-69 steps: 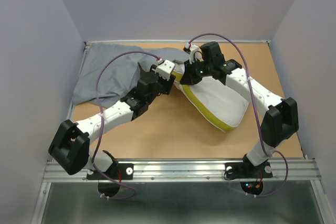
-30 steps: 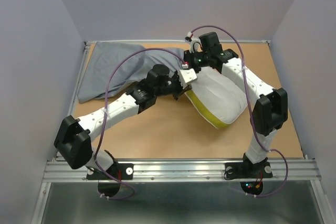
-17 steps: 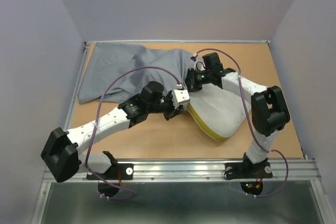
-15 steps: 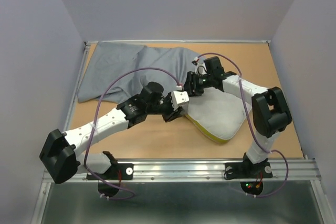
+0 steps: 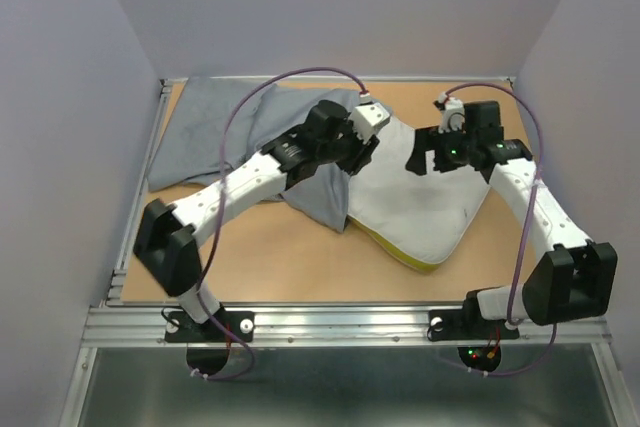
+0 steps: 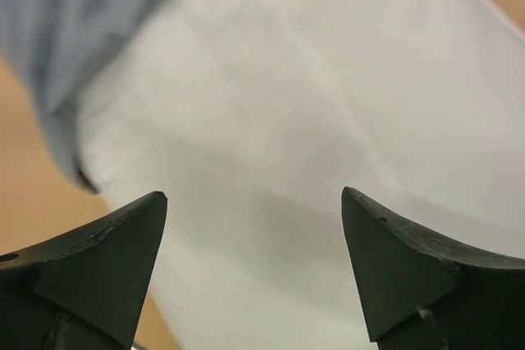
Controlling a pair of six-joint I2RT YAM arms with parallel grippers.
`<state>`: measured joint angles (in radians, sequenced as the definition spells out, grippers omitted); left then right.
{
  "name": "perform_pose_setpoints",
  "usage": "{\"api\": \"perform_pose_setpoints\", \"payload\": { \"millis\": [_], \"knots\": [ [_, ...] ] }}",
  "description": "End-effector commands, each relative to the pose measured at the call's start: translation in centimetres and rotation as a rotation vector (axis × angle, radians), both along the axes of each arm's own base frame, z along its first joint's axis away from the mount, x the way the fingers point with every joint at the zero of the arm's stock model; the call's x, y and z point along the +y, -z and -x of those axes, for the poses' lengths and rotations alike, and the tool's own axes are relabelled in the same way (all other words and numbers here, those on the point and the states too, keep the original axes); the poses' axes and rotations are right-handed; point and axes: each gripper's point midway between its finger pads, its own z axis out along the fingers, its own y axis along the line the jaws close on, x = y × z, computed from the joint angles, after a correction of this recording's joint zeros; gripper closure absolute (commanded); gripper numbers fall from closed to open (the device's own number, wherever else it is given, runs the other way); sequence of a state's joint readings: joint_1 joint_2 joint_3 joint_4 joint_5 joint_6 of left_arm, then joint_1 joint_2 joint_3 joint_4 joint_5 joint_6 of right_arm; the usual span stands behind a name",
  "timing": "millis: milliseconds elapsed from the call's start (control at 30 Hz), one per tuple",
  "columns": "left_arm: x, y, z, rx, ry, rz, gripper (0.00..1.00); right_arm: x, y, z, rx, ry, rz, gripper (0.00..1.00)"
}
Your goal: Put the pillow into the pillowcase
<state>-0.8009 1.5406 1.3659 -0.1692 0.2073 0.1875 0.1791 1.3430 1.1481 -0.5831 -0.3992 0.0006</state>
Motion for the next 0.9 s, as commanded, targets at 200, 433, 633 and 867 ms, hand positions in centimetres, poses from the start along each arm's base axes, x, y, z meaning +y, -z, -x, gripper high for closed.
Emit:
{"api": "perform_pose_setpoints", "payload": {
  "millis": [200, 433, 633, 867],
  "knots": [
    [-3.5, 5.8, -10.3, -0.020, -0.157, -0.203, 0.48, -13.7, 7.2, -0.1, 0.256, 0.295, 0.061, 0.05],
    [-4.6, 10.0, -12.9, -0.007, -0.156, -0.254, 0.76, -12.9, 11.2, -1.3, 0.363, 0.231, -0.027, 0.24],
    [-7.1, 9.3, -12.9, 0.002, -0.094, -0.198, 1.00, -11.8, 11.0, -3.8, 0.353, 0.192, -0.124, 0.63],
    [-11.0, 8.6, -8.7, 0.053, 0.059, -0.134, 1.00, -10.8, 10.1, -4.4, 0.333, 0.149, -0.170, 0.84]
  ]
}}
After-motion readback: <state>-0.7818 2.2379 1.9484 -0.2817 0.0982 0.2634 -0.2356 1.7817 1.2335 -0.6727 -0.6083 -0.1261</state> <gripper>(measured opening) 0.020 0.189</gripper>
